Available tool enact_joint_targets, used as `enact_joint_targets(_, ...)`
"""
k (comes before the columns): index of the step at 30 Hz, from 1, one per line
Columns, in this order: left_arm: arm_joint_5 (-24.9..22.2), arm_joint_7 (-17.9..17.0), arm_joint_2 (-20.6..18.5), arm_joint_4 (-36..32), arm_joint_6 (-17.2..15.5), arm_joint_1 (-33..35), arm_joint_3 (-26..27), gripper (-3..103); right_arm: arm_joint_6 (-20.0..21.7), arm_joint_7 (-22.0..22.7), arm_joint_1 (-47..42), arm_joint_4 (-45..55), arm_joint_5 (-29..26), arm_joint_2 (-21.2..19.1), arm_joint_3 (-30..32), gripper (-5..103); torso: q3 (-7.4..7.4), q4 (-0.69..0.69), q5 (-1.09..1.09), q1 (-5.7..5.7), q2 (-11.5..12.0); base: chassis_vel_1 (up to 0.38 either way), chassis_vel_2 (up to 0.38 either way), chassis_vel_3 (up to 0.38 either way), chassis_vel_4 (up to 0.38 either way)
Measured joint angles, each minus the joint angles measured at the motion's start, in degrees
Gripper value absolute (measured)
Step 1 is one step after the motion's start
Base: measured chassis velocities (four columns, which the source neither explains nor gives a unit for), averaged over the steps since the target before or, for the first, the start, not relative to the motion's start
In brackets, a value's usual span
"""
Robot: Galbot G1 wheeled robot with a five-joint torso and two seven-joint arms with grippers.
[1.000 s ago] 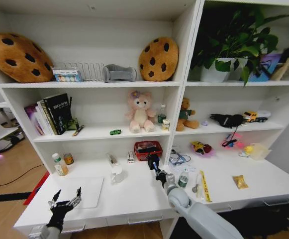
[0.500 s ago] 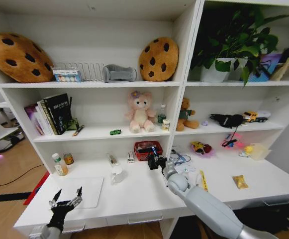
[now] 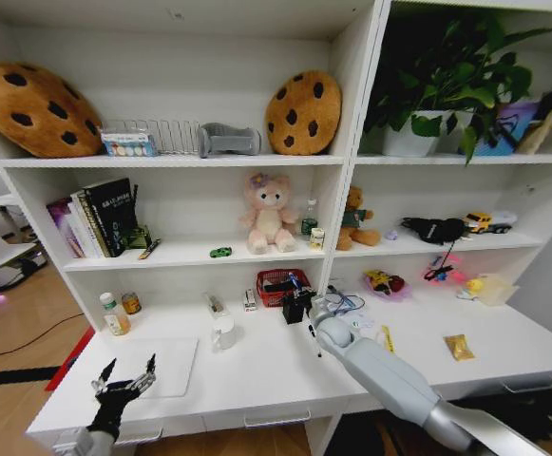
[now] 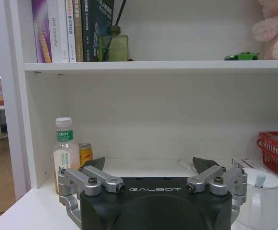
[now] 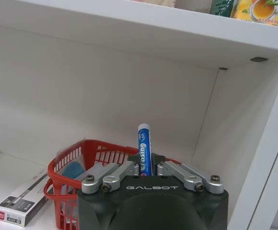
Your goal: Organize the objects on the table.
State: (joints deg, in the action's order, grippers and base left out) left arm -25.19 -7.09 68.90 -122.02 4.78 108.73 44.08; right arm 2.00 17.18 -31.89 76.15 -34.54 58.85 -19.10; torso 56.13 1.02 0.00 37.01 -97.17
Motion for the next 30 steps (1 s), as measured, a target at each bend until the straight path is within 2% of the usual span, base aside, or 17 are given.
enact_joint_targets(12, -0.16, -0.01, -0.02, 0.24, 0.01, 0.3, 0.36, 100, -3.99, -2.78, 3.1, -10.17, 2.06, 4.73, -2.36, 12, 0.0, -0.01, 0.0, 0.0, 0.0, 0.0, 0.0, 0.0, 0.0)
enact_joint_targets(14, -0.26, -0.01, -0.1, 0.55, 0.03, 0.2, 0.44, 100, -5.39, -3.91, 4.54, -14.42, 2.37, 7.78, -2.69, 12, 0.0, 0.0, -0.01, 0.0, 0.0, 0.0, 0.0, 0.0, 0.0)
enact_joint_targets(20, -0.51, -0.01, -0.34, 0.95, 0.03, -0.24, 0.56, 100, -7.35, -5.01, 6.7, -19.84, 3.26, 12.18, -3.64, 12, 0.0, -0.01, -0.01, 0.0, 0.0, 0.0, 0.0, 0.0, 0.0)
enact_joint_targets(24, -0.71, -0.01, -0.34, 1.21, 0.03, -0.25, 0.79, 100, -8.05, -5.08, 7.37, -21.82, 3.8, 13.63, -3.93, 12, 0.0, -0.01, 0.0, 0.0, 0.0, 0.0, 0.0, 0.0, 0.0)
enact_joint_targets(30, -0.85, -0.01, -0.32, 1.62, 0.03, -0.3, 0.86, 100, -8.13, -5.02, 6.88, -20.72, 3.79, 12.58, -3.66, 12, 0.0, 0.0, 0.0, 0.0, 0.0, 0.0, 0.0, 0.0, 0.0)
